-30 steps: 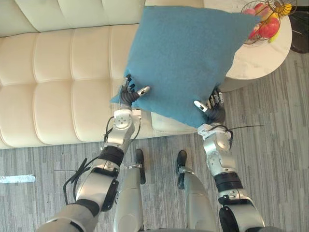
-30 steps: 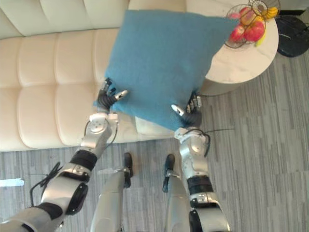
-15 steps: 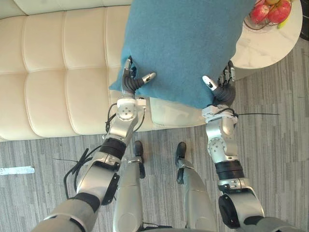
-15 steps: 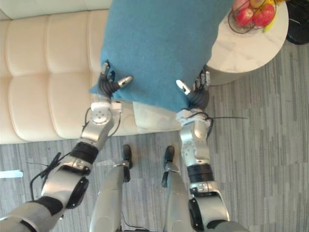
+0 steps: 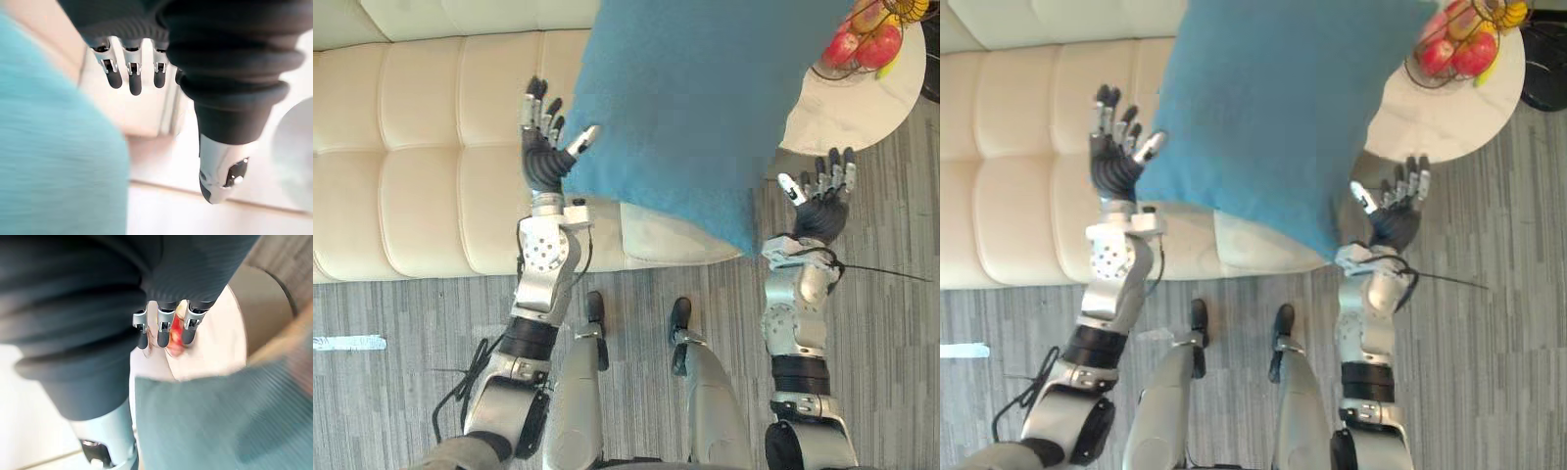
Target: Pick up cushions and gather them together orderly.
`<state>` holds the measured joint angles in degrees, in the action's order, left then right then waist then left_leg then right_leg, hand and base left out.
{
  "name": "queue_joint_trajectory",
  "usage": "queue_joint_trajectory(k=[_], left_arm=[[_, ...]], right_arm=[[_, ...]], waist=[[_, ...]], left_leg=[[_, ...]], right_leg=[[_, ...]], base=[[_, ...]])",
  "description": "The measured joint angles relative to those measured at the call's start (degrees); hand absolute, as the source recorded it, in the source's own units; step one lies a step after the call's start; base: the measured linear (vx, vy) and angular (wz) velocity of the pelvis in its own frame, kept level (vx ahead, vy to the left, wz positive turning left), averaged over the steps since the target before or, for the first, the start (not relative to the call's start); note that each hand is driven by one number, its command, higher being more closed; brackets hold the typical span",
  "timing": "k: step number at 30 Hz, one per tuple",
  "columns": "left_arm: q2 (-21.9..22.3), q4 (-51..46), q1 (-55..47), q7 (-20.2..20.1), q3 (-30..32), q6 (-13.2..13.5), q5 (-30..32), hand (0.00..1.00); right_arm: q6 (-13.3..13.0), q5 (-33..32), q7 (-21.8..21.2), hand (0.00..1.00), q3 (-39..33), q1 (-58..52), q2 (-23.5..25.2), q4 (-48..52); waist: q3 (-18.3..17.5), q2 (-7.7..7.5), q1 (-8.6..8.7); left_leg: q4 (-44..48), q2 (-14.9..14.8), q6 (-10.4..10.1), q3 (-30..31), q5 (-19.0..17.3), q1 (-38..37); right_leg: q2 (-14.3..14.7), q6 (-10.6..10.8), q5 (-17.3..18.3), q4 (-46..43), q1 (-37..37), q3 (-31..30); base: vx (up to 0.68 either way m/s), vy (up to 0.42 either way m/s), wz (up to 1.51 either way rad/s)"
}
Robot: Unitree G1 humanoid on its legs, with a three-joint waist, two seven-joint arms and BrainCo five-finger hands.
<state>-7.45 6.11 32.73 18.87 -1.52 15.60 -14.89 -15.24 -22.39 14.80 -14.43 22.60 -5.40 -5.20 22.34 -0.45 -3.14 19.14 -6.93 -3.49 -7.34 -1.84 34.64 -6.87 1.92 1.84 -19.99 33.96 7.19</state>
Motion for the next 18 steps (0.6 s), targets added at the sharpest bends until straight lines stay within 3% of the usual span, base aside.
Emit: queue_joint_trajectory(k=[10, 18], left_arm=[[-1.0, 0.2, -0.1, 2.3, 6.0, -0.2, -0.3, 0.0], [-7.5, 12.5, 11.1, 2.4, 7.3, -2.8, 0.2, 0.0]], right_arm=[[-0.2, 1.9, 1.6, 0.0, -1.7, 1.7, 0.4, 3.0], [-0.2, 1.0, 1.1, 0.0, 0.5, 5.2, 0.3, 3.0]], waist=[[0.0, 0.03, -0.05], [0.0, 0.02, -0.04]], left_leg=[[2.4, -0.5, -0.2, -0.4, -1.4, 2.0], [4.0, -1.9, 0.0, -1.5, -1.6, 5.0]], right_leg=[[0.0, -0.1, 0.8, -1.2, 1.7, -0.1], [1.4, -0.1, -0.1, -0.5, 4.4, -1.2]], base=[[0.03, -0.018, -0.02], [0.02, -0.029, -0.08]])
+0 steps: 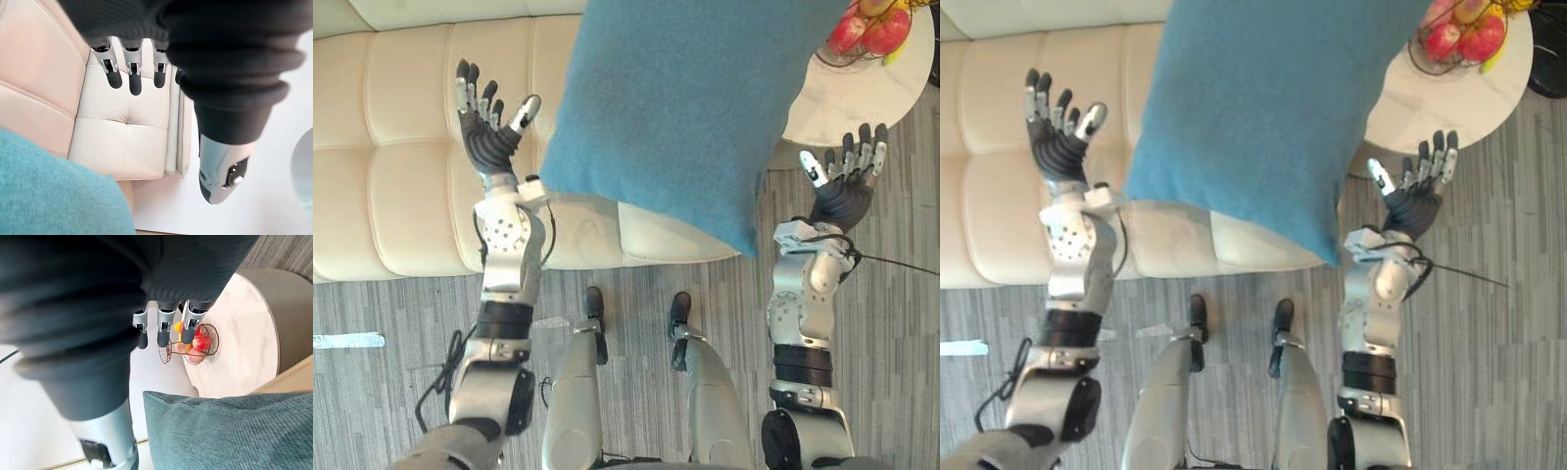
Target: Pick up cushions and gather them together orderly.
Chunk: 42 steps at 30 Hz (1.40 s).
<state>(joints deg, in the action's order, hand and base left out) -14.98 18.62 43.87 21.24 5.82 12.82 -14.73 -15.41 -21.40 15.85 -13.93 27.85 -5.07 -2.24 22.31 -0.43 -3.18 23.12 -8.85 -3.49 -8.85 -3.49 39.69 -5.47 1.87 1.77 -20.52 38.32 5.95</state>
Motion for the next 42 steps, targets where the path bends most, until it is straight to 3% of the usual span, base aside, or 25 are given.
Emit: queue_joint_trajectory(k=[17, 26, 27, 32, 42], left_arm=[[0.4, 13.6, 10.0, -0.2, 2.4, -3.7, 0.8, 0.0], [5.3, 16.7, 10.6, -0.5, -0.4, -4.8, 5.7, 0.0], [5.2, 16.7, 10.6, -0.5, -0.8, -4.8, 5.7, 1.0], [4.8, 16.1, 10.3, -0.5, -3.6, -4.7, 5.4, 1.0], [3.4, 7.6, 4.0, -0.2, -7.1, -3.4, -4.6, 1.0]], right_arm=[[0.4, -1.0, -0.2, 0.0, 2.9, 3.2, 0.2, -4.6], [2.5, -2.5, -2.2, 0.0, 7.5, 8.4, 2.0, -10.8], [2.5, -3.4, -2.4, 1.0, 7.7, 9.2, 2.2, -12.0], [3.4, -3.6, -2.5, 1.0, 9.4, 11.5, 0.4, -14.6], [5.1, -3.5, -3.8, 1.0, 11.9, 9.4, -3.1, -15.4]], waist=[[0.0, -0.04, 0.37], [0.1, -0.26, 0.47], [0.1, -0.26, 0.47], [0.2, -0.27, 0.41], [0.1, -0.35, 0.57]], left_leg=[[2.8, -2.5, 0.0, 1.0, -0.2, 7.0], [4.0, -2.8, 0.1, 1.4, -0.2, 8.4], [4.1, -2.8, 0.1, 1.4, -0.2, 8.4], [4.3, -2.9, 0.1, 1.4, -0.2, 8.4], [2.1, -2.3, 0.0, 0.4, -0.1, 2.7]], right_leg=[[2.6, 0.0, -3.9, 4.8, 3.4, 0.2], [2.9, -0.1, -4.6, 4.9, 4.1, 0.3], [3.0, -0.1, -4.7, 4.9, 4.1, 0.2], [3.1, -0.1, -4.9, 4.9, 4.0, 0.2], [2.5, 0.0, -4.3, 4.6, -0.2, -0.3]], base=[[0.0, -0.004, -0.04], [0.0, 0.0, 0.0], [0.0, 0.0, 0.0], [0.0, 0.0, 0.0], [0.02, -0.004, 0.01]])
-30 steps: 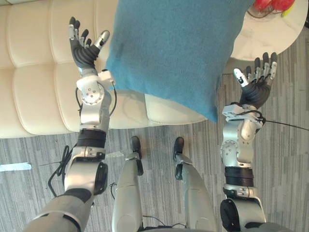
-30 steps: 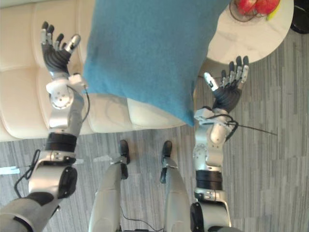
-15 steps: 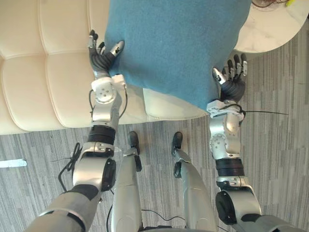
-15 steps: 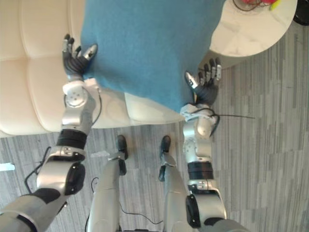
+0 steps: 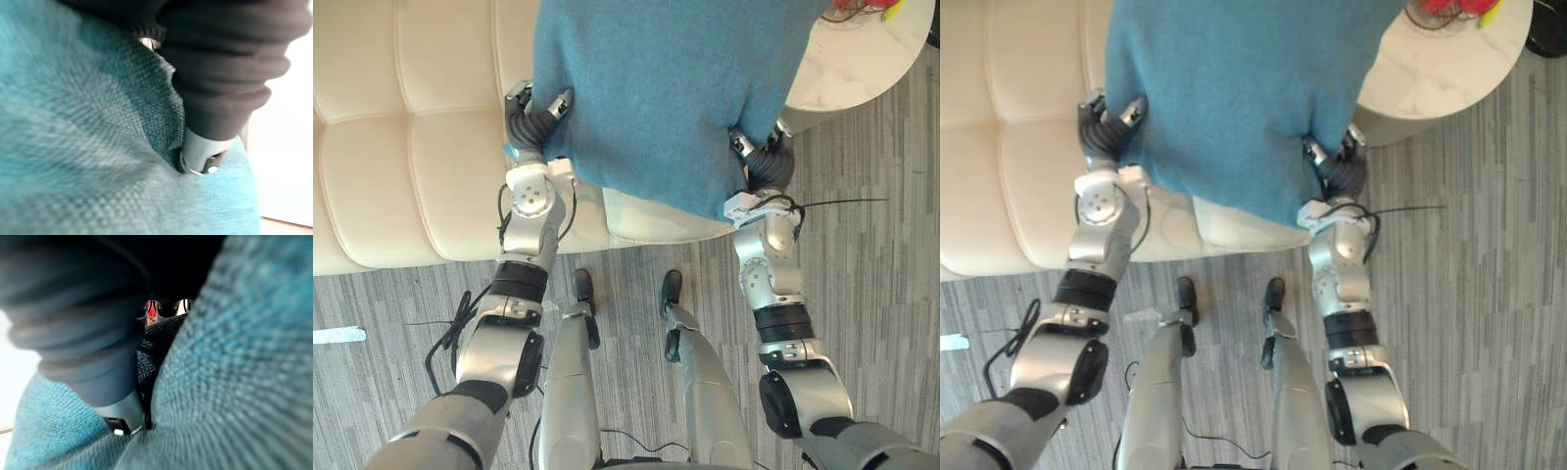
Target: Pick up cushions and gather them together orderly.
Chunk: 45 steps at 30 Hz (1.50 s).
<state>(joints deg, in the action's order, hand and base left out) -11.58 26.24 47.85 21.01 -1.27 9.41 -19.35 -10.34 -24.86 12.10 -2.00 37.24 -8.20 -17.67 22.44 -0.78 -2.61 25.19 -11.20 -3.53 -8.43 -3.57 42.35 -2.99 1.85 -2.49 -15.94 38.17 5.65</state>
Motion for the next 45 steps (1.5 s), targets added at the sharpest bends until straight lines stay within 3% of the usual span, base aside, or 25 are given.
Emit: queue_joint_trajectory(k=[5, 10, 14, 19, 23, 31, 35, 39, 41, 42, 43, 45], left_arm=[[2.9, -9.6, -6.4, 0.0, -3.8, 2.3, -3.7, 1.0], [8.4, -19.1, -18.7, 0.0, -5.5, 4.6, -4.5, 1.0], [9.6, -24.1, -27.0, -0.1, -8.1, 5.4, -5.6, 1.0], [10.1, -28.6, -40.3, -1.7, -11.8, 5.7, -5.4, 1.0], [10.0, -30.2, -47.7, -3.2, -14.9, 6.1, -3.5, 1.0], [10.0, -30.2, -57.5, -5.5, -17.1, 5.9, -3.6, 1.0], [9.0, -30.2, -59.0, -5.5, -17.4, 5.9, -4.5, 1.0], [8.3, -34.0, -58.9, -5.5, -17.5, 5.8, -4.5, 1.0], [8.2, -36.2, -58.3, -5.4, -17.5, 6.0, -4.7, 1.0], [8.3, -36.9, -57.5, -5.4, -17.7, 6.1, -5.0, 1.0], [8.3, -37.0, -57.0, -5.4, -18.1, 6.4, -5.4, 1.0], [8.3, -37.0, -56.1, -5.4, -18.4, 6.6, -5.7, 1.0]], right_arm=[[0.5, 0.2, 0.0, 1.0, 0.1, -7.2, -0.8, 1.8], [0.9, 4.7, 0.0, 1.0, 0.1, -17.7, -0.7, 12.8], [0.7, 7.0, 0.0, 1.0, -0.2, -24.6, 0.2, 19.7], [-0.2, 9.1, -0.8, 1.0, -0.2, -37.3, 5.5, 25.4], [-0.9, 9.2, -1.0, 1.0, -0.1, -44.0, 6.4, 26.7], [-1.3, 13.7, -2.0, 1.0, 1.0, -51.5, 6.3, 30.5], [-1.4, 13.9, -2.0, 1.0, 2.6, -52.0, 5.6, 30.3], [-2.6, 15.6, -0.2, 1.0, 3.0, -51.1, 4.9, 30.7], [-2.6, 16.0, 1.3, 1.0, 3.2, -49.3, 4.7, 30.7], [-2.6, 16.1, 1.9, 1.0, 2.9, -48.0, 4.6, 31.0], [-2.6, 16.2, 2.8, 1.0, 2.8, -47.4, 4.6, 31.9], [-2.7, 16.5, 3.6, 1.0, 2.7, -47.3, 4.6, 34.0]], waist=[[-0.1, -0.29, 0.06], [-0.5, -0.72, 0.4], [-2.6, -1.29, 0.61], [-10.6, -1.74, 0.65], [-15.1, -1.48, 0.71], [-20.0, -0.82, 1.11], [-20.5, -0.53, 1.07], [-20.1, -0.01, 0.75], [-20.0, -0.18, 0.36], [-19.7, 0.05, -0.1], [-19.5, 0.78, -0.35], [-19.5, 0.84, -0.3]], left_leg=[[-0.9, 1.1, -0.1, 0.9, 0.0, -4.6], [0.1, 2.2, -0.7, 1.4, -2.0, -10.5], [-0.1, 3.2, -0.7, 1.6, -3.0, -14.2], [-3.8, 5.0, -1.0, 1.9, -3.7, -21.1], [-8.0, 5.6, -1.2, 1.8, -3.1, -26.1], [-14.1, 6.4, -1.4, 2.3, -2.0, -34.8], [-14.9, 7.1, -1.4, 4.6, -1.2, -36.2], [-11.8, 8.8, -1.9, 10.0, 1.6, -29.7], [-13.6, 9.9, -4.1, 10.4, 5.6, -26.4], [-11.6, 8.4, -2.1, 5.2, 3.9, -25.4], [-2.7, 4.3, 2.5, -1.8, -1.4, -24.4], [3.6, -0.8, 2.4, -9.1, -5.8, -25.4]], right_leg=[[-1.0, -0.1, 3.0, -3.2, -3.5, 0.7], [-2.9, 0.1, 7.5, -8.2, -8.4, 2.2], [-4.2, 0.5, 9.8, -10.0, -11.8, 2.9], [-5.9, 1.2, 12.4, -9.2, -18.0, 4.0], [-6.0, 1.2, 12.4, -5.7, -22.6, 4.6], [-6.0, 1.4, 12.3, -1.0, -30.7, 5.3], [-6.2, 1.6, 12.2, 0.3, -34.2, 7.4], [-7.9, 1.5, 13.3, -2.5, -32.2, 14.4], [-10.5, 0.7, 13.5, -4.0, -29.9, 18.0], [-11.3, 0.7, 13.2, -4.3, -29.5, 20.5], [-11.6, 0.6, 12.9, -4.7, -30.2, 23.1], [-13.5, 1.1, 12.5, -5.8, -30.5, 25.8]], base=[[0.02, -0.024, 0.2], [0.02, -0.024, 0.18], [0.07, -0.015, 0.17], [0.12, 0.0, 0.17], [0.13, -0.002, 0.04], [0.1, -0.007, 0.02], [0.0, -0.007, 0.33], [-0.12, -0.025, 0.96], [-0.21, 0.009, 1.08], [-0.19, 0.029, 1.03], [-0.17, 0.037, 0.95], [-0.2, 0.146, 0.98]])
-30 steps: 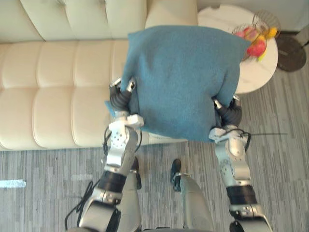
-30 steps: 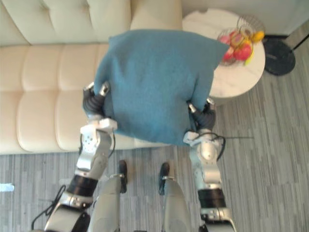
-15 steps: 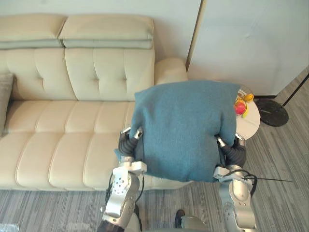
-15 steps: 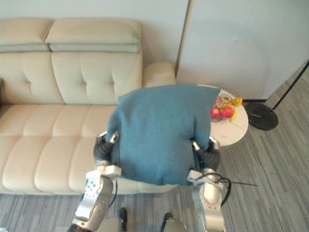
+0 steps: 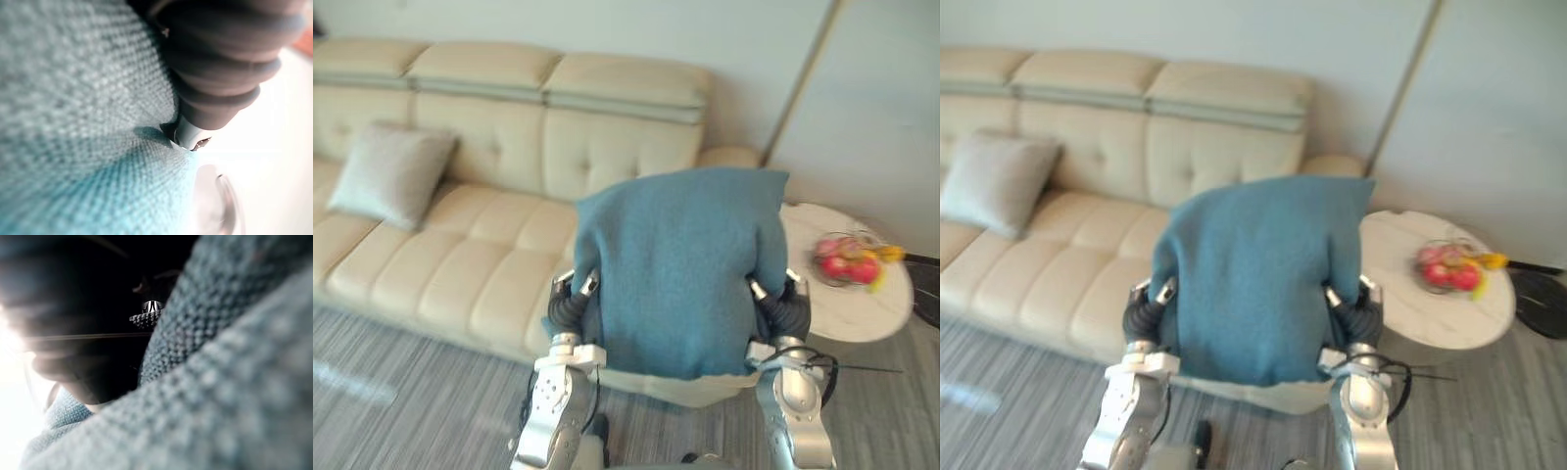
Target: Pick up cushions and gather them together orderly.
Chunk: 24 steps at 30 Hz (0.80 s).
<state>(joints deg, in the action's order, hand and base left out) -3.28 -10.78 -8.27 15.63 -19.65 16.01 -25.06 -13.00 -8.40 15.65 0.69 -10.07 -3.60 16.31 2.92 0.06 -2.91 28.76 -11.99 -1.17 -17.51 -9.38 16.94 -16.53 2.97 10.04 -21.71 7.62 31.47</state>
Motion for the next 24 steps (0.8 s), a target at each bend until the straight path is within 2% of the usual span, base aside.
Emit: queue_joint_trajectory(k=[1, 2, 3, 5, 6, 7, 8, 9, 10, 11, 12, 13, 14, 16, 18, 19, 20, 21, 22, 23, 24], left_arm=[[0.0, 0.0, 0.9, 0.0, -0.5, 0.1, -0.2, 1.0], [0.0, 0.0, 1.2, 0.0, -0.6, 0.3, -0.4, 1.0], [0.0, 0.4, 1.8, 0.0, -1.0, 0.9, -0.8, 1.0], [-0.9, 2.3, 2.9, 0.0, -1.2, 1.1, -1.5, 1.0], [-1.0, 3.0, 2.9, 0.0, -1.2, 1.1, -1.6, 1.0], [-1.2, 4.8, 2.9, 0.0, -1.3, 0.8, -1.9, 1.0], [-1.2, 5.3, 2.9, 0.0, -1.4, 0.6, -2.1, 1.0], [-1.4, 6.5, 2.9, 0.0, -1.7, -0.2, -2.1, 1.0], [-1.6, 6.9, 2.9, 0.0, -1.8, -0.3, -2.1, 1.0], [-2.2, 7.3, 2.9, 0.0, -1.9, -0.5, -2.1, 1.0], [-3.2, 7.4, 2.9, -0.1, -2.5, -0.6, -2.1, 1.0], [-3.3, 7.4, 3.0, -0.2, -2.8, -0.6, -2.1, 1.0], [-3.3, 7.4, 3.0, -0.4, -3.0, -0.6, -2.1, 1.0], [-3.3, 7.4, 3.3, -0.8, -3.9, -0.7, -2.1, 1.0], [-3.3, 7.4, 3.7, -1.5, -4.8, -1.1, -2.1, 1.0], [-3.2, 7.4, 3.8, -2.0, -5.4, -1.4, -2.1, 1.0], [-2.8, 7.5, 3.8, -2.4, -5.8, -1.5, -2.1, 1.0], [-2.0, 7.6, 3.4, -2.5, -6.7, -1.7, -2.1, 1.0], [-1.9, 7.6, 3.6, -2.5, -7.0, -1.8, -2.0, 1.0], [-1.8, 7.6, 3.5, -2.5, -7.1, -2.0, -2.1, 1.0], [-1.8, 7.6, 3.1, -2.5, -7.1, -2.2, -2.1, 1.0]], right_arm=[[-0.4, 1.0, 0.5, 1.0, -0.3, 0.1, -0.1, 1.2], [-0.6, 1.3, 0.6, 1.0, -0.6, 0.3, -0.1, 1.2], [-0.6, 1.7, 0.7, 1.0, -1.3, 0.9, -0.2, 1.0], [-0.6, 1.8, 0.7, 1.0, -1.8, 1.5, 0.9, -1.2], [-0.5, 1.9, 0.7, 1.0, -2.0, 1.5, 1.3, -1.8], [-0.2, 2.3, 0.7, 1.0, -2.1, 1.4, 1.5, -2.9], [0.0, 2.4, 0.6, 1.0, -2.2, 1.4, 1.4, -3.2], [0.4, 3.1, 0.6, 1.0, -2.6, 1.1, 1.5, -4.4], [0.5, 3.4, 0.6, 1.0, -2.6, 1.0, 1.5, -5.2], [0.5, 3.4, 0.4, 1.0, -2.6, 1.0, 1.7, -6.1], [0.6, 3.4, 0.2, 1.0, -2.8, 1.0, 1.9, -6.5], [0.6, 3.4, 0.0, 1.0, -3.2, 1.0, 1.9, -6.4], [0.6, 3.4, -0.1, 1.0, -3.5, 1.0, 2.0, -6.2], [0.6, 3.3, -0.5, 1.0, -5.0, 0.6, 2.5, -6.0], [0.6, 3.2, -0.7, 1.0, -6.2, -0.7, 2.5, -5.7], [0.6, 3.0, -0.8, 1.0, -6.8, -2.1, 2.5, -4.9], [0.6, 2.5, -0.9, 1.0, -7.3, -3.5, 2.4, -3.7], [0.6, 1.8, -0.9, 1.0, -7.5, -4.7, 1.7, -3.1], [0.8, 1.5, -0.9, 1.0, -7.5, -5.2, 1.1, -2.2], [0.8, 1.5, -0.9, 1.0, -7.5, -5.7, 0.9, -1.3], [1.0, 1.5, -0.9, 1.0, -7.4, -6.5, 0.9, -0.1]], waist=[[-0.1, 0.15, 0.33], [-0.2, 0.34, 0.4], [-0.5, 0.85, 0.84], [0.1, -1.28, 0.99], [0.2, -1.8, 0.98], [1.1, -2.45, 1.0], [1.4, -2.36, 1.06], [2.2, -1.88, 1.4], [2.4, -1.57, 1.92], [2.3, -1.96, 2.33], [1.9, -2.67, 2.61], [1.6, -3.21, 2.82], [1.7, -3.34, 2.79], [1.9, -2.66, 3.21], [2.0, -2.61, 4.14], [1.5, -2.78, 4.55], [1.3, -2.29, 5.17], [0.3, 0.03, 5.41], [0.0, 1.26, 5.98], [0.3, 1.92, 6.26], [0.8, 2.51, 6.05]], left_leg=[[1.2, -2.6, -0.6, -2.8, -1.4, -1.1], [0.8, -3.1, -1.4, -3.6, -2.1, -1.6], [-1.8, -3.3, -4.1, -3.9, -4.0, -2.4], [-1.6, 0.2, -1.7, -3.4, -4.5, -1.7], [-0.8, 1.3, -1.5, -2.9, -5.6, -1.7], [1.2, 3.3, -0.4, -1.7, -7.8, -2.2], [1.5, 3.8, 0.2, -1.2, -8.2, -2.5], [1.3, 4.7, 1.4, 0.0, -9.0, -3.7], [0.7, 5.2, 1.4, 0.9, -9.0, -4.1], [-1.0, 6.0, 1.3, 1.3, -8.7, -4.9], [-3.8, 7.3, 1.1, 1.4, -7.9, -6.0], [-5.3, 8.3, 1.5, 1.6, -7.3, -6.7], [-6.4, 9.2, 1.7, 2.0, -7.3, -7.5], [-8.2, 10.9, 2.6, 3.5, -7.4, -9.9], [-8.5, 12.5, 2.7, 5.8, -8.1, -11.8], [-7.9, 13.3, 2.3, 7.6, -9.1, -12.2], [-6.3, 13.4, 1.8, 9.5, -10.7, -12.1], [-3.7, 11.5, 0.7, 10.5, -11.8, -11.1], [0.4, 10.0, 0.0, 10.1, -11.6, -9.5], [4.9, 8.7, -1.2, 9.9, -10.8, -8.3], [13.9, 6.3, -2.4, 8.9, -8.1, -6.1]], right_leg=[[-1.1, 1.2, -1.1, 0.4, -0.1, 1.5], [-1.3, 1.6, -1.6, 0.9, -0.1, 1.9], [-1.5, 2.3, -2.6, 2.3, -0.2, 2.4], [-3.0, 1.8, -5.0, 5.4, -1.5, 1.7], [-3.7, 1.6, -5.3, 5.1, -1.8, 1.2], [-6.0, 0.0, -5.8, 0.2, -1.3, -1.7], [-6.4, -1.7, -5.7, -2.2, -0.5, -3.3], [-5.2, -2.9, -3.5, -10.5, 2.8, -11.8], [-3.0, -1.0, -1.9, -13.8, 4.5, -16.0], [-0.7, 0.8, -0.3, -16.1, 6.3, -19.3], [1.8, 2.0, 1.3, -16.8, 8.4, -21.4], [3.7, 2.2, 2.5, -16.4, 9.7, -21.5], [5.1, 2.2, 3.1, -16.0, 10.9, -21.1], [8.5, 1.7, 3.3, -13.5, 12.8, -19.7], [10.5, 0.2, 2.7, -9.9, 13.8, -20.3], [11.1, -1.8, 1.4, -7.4, 13.8, -21.8], [11.8, -5.5, 0.2, -7.1, 13.1, -22.5], [12.2, -5.6, 0.7, -6.8, 12.1, -19.6], [12.5, -6.3, 1.2, -6.3, 10.7, -17.6], [13.4, -6.6, 1.4, -5.1, 8.7, -17.3], [14.9, -6.8, 1.5, -2.5, 4.8, -17.5]], base=[[-0.19, 0.235, 0.85], [-0.11, 0.218, 0.69], [-0.1, 0.264, 0.47], [-0.11, 0.356, 0.46], [-0.06, 0.401, 0.48], [-0.02, 0.348, 0.37], [0.0, 0.328, 0.51], [0.04, 0.259, 0.5], [0.06, 0.22, 0.62], [0.12, 0.127, 0.56], [0.15, 0.067, 0.48], [0.16, 0.05, 0.36], [0.18, 0.041, 0.3], [0.26, 0.026, 0.43], [0.33, -0.034, 0.81], [0.42, -0.116, 1.03], [0.54, -0.14, 0.91], [0.56, -0.142, 0.82], [0.47, -0.11, 0.63], [0.46, -0.121, 0.49], [0.36, -0.083, 0.19]])
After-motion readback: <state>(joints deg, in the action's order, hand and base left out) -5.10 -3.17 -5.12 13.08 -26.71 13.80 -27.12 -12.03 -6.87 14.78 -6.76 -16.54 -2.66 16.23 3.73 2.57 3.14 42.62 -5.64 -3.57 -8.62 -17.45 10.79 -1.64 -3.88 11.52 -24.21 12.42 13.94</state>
